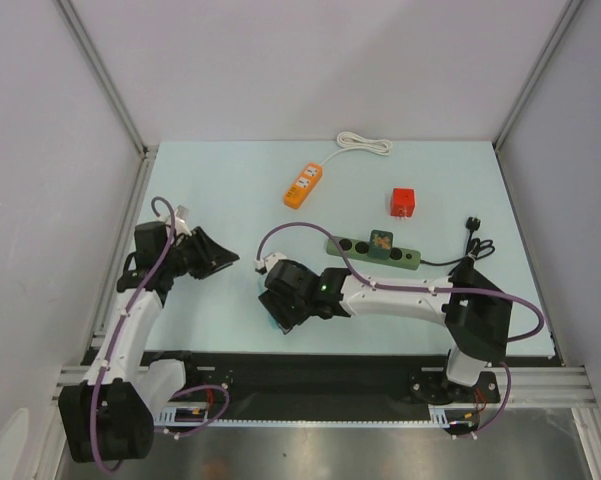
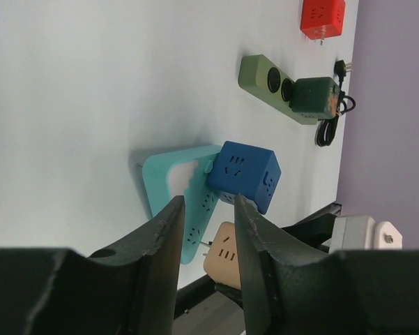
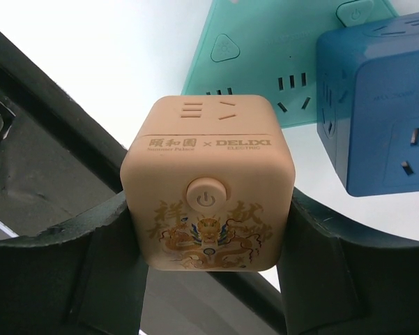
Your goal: Insert the plug
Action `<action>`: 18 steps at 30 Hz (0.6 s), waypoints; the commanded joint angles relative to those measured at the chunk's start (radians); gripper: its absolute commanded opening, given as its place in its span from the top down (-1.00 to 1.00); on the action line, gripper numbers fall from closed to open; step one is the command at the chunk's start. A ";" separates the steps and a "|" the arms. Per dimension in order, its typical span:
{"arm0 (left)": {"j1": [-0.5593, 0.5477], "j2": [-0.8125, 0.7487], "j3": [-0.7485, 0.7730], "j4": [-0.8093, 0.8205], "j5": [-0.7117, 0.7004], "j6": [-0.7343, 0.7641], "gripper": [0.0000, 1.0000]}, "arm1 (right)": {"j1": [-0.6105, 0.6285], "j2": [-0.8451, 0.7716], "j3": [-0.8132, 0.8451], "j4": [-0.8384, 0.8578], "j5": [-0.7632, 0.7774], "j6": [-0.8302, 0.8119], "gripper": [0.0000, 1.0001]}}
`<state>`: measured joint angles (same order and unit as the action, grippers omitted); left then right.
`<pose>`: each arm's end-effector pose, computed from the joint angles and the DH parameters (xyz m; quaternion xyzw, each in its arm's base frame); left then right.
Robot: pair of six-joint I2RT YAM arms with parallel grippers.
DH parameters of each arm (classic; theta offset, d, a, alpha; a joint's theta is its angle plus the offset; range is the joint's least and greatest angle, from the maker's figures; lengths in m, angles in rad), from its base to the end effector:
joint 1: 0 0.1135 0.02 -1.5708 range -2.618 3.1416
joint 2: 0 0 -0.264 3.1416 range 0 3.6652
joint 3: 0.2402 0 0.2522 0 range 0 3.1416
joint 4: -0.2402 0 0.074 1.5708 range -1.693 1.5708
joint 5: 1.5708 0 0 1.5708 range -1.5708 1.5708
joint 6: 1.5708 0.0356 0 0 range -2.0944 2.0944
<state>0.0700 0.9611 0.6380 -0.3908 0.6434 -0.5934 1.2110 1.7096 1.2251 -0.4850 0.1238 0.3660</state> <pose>0.1986 -0.0075 0.2419 -0.1568 0.8587 -0.3798 0.3063 0.1320 0.3383 0.2238 -0.3742 0.8770 0.1680 0.2503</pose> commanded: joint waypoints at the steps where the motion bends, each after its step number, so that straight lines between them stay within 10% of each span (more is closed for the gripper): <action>1: 0.005 -0.032 -0.006 0.020 0.035 0.023 0.21 | 0.001 0.016 0.008 0.046 0.010 -0.006 1.00; 18: 0.005 -0.010 -0.006 0.020 0.024 0.021 0.18 | 0.001 0.048 -0.006 0.097 0.045 -0.045 1.00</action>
<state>0.0700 0.9493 0.6357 -0.3908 0.6586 -0.5930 1.2110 1.7439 1.2114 -0.4191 0.1364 0.3424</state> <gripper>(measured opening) 0.412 0.649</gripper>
